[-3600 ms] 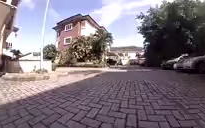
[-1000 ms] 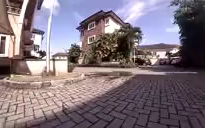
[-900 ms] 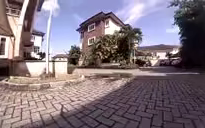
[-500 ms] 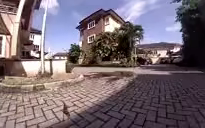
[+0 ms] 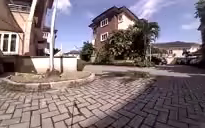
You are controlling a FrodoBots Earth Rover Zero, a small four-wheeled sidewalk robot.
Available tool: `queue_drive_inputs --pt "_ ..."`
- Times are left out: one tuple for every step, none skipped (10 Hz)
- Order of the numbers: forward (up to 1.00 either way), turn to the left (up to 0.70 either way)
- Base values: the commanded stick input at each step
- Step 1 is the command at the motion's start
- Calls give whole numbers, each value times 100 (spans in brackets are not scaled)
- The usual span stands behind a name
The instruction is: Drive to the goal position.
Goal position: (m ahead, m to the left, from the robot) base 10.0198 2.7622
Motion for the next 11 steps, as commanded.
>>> queue_drive_inputs --pt "69 3" --pt "69 3" --pt "69 3" --pt "69 3" --pt "69 3" --pt "69 3" --pt "69 3" --pt "69 3" --pt "69 3" --pt "69 3" --pt "69 3"
